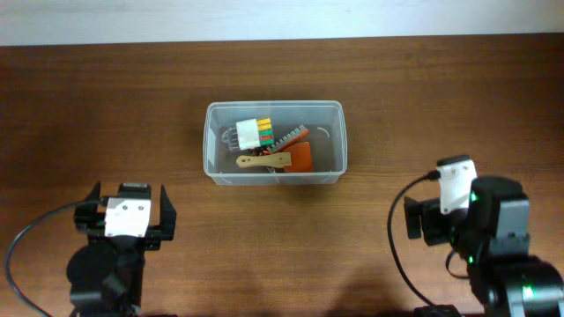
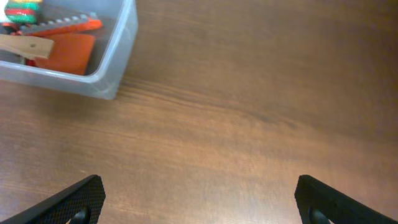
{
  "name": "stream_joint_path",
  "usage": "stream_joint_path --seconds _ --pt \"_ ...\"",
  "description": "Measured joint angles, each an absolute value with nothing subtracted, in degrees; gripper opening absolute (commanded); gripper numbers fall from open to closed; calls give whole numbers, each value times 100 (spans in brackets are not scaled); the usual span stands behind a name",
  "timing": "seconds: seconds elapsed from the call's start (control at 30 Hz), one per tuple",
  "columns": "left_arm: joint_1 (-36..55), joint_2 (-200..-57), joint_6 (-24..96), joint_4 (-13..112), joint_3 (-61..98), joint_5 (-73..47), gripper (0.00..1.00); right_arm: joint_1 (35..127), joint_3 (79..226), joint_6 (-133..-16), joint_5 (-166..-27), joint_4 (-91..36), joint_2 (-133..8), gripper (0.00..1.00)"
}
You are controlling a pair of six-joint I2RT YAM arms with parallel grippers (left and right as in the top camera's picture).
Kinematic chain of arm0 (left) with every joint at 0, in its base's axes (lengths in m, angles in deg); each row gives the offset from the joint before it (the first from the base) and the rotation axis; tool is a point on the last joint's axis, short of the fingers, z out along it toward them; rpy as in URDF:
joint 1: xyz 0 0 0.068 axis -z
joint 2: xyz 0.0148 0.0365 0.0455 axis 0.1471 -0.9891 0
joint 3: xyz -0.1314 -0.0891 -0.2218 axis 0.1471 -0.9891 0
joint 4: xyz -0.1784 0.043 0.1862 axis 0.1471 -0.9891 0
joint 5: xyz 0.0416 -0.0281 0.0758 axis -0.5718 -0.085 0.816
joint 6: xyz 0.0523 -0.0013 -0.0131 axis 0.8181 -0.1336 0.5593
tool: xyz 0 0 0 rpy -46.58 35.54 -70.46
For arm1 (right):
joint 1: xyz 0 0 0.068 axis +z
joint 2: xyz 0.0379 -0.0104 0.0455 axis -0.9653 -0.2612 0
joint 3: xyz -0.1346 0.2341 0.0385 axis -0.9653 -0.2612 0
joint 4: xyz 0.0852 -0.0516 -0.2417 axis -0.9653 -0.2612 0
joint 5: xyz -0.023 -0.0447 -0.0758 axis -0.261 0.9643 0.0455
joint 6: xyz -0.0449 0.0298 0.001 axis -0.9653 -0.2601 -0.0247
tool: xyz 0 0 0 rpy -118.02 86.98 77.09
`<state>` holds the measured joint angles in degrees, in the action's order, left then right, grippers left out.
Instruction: Pack container
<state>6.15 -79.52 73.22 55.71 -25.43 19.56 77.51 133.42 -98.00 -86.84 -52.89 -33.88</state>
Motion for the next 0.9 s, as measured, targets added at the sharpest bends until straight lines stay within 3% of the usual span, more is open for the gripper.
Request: stream_joint_path --seconds 0.43,0.9 --pt "615 -7858 7207 5315 -2545 1803 99 7751 13287 -9186 -8040 -6102 -2902 99" --pt "615 -7858 7207 3512 -2552 1800 99 7751 13287 -9162 -7998 -6141 -2902 99"
